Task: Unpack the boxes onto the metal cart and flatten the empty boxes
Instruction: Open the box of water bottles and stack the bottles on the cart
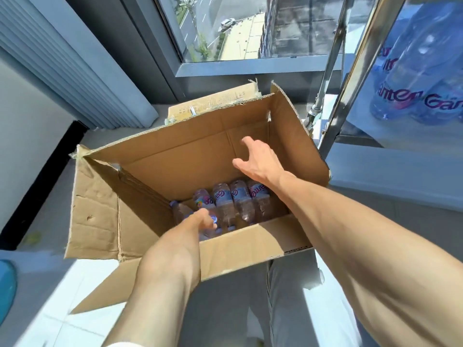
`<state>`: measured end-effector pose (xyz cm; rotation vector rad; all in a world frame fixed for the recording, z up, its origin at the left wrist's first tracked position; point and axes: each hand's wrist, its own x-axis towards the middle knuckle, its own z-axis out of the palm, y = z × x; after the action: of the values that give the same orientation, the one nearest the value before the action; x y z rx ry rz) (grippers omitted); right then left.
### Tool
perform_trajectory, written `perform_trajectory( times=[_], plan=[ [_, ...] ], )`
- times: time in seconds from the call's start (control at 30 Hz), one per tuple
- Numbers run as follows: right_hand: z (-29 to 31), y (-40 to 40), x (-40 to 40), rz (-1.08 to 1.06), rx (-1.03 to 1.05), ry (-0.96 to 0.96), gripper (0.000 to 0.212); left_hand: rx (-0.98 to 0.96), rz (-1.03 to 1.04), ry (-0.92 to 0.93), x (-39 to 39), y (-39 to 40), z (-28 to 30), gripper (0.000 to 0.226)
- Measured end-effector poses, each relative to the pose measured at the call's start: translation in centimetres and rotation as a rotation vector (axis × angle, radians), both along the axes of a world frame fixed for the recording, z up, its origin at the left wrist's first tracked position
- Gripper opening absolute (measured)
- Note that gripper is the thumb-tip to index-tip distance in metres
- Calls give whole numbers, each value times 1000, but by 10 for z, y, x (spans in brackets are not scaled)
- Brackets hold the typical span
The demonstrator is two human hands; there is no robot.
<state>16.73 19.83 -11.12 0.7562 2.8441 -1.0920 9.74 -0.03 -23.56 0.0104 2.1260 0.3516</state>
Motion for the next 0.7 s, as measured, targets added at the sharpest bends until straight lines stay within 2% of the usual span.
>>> perform_trajectory(
  times=[0.1, 0.17, 0.27, 0.37, 0.47, 0.57, 0.63, 0.7],
  plan=[
    [15, -7, -5, 31, -34, 9, 56, 171, 187, 90, -23, -3, 35, 29],
    [26, -10, -7, 52, -49, 6, 53, 393, 451, -28, -25, 0, 58, 11],
    [46, -13, -7, 79, -119, -52, 50, 749, 779, -141, -23, 7, 88, 14],
    [70, -14, -9, 125, -144, -80, 45, 1021, 986, -115, -20, 28, 124, 21],
    [99, -13, -6, 138, -68, -41, 58, 1126, 1011, -82, -19, 48, 163, 23],
    [121, -7, 2, 134, -76, -125, 67, 1168, 938, -109, -16, 59, 186, 31],
    [132, -5, 10, 115, -239, -142, 62, 1123, 846, -119, -10, 65, 194, 45],
    [139, -9, 16, 92, -446, -109, 45, 1085, 786, -155, -4, 70, 204, 54]
  ],
)
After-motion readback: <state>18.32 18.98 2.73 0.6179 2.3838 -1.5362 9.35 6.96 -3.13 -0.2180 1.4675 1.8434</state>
